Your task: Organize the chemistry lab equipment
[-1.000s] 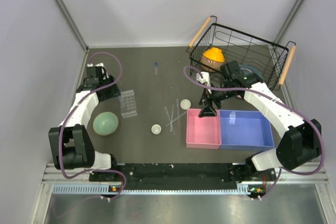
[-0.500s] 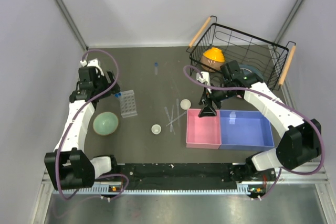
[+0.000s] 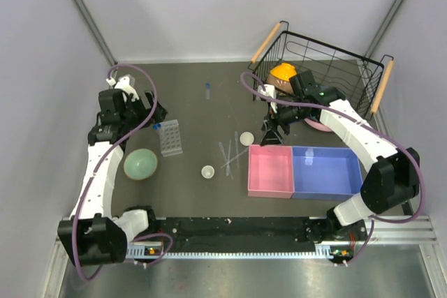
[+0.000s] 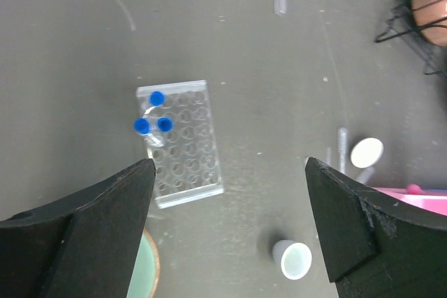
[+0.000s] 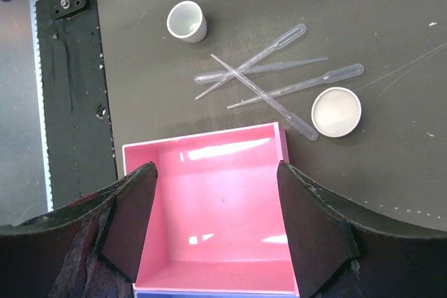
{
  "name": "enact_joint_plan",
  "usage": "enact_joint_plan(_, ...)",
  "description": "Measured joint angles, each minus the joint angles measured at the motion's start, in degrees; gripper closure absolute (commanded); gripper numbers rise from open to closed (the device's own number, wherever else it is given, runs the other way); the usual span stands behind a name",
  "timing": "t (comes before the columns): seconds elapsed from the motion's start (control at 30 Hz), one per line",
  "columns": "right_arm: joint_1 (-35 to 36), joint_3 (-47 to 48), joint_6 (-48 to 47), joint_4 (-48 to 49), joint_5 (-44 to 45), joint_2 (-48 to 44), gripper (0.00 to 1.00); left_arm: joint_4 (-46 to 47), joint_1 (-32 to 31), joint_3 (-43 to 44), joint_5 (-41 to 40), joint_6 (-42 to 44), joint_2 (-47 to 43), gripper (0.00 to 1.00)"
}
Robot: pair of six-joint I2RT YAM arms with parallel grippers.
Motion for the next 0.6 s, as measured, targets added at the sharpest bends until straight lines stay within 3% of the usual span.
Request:
enact_joint_plan(0.17, 0.0, 0.0, 0.9, 0.0, 1.4, 0.0, 0.29, 2.9, -1.3, 0.3, 5.7, -3.7, 3.7, 0.02)
enact_joint_plan(0.3, 0.0, 0.0, 1.5, 0.1, 2.7, 0.0, 0.29, 3.6, -6.1, 3.2, 5.7, -5.3, 9.6, 0.02)
enact_joint_plan(0.6, 0.0, 0.0, 3.1, 1.4, 5.9, 0.0, 0.29, 4.0, -16.7, 22.2, -2.1, -5.5, 32.8, 0.08)
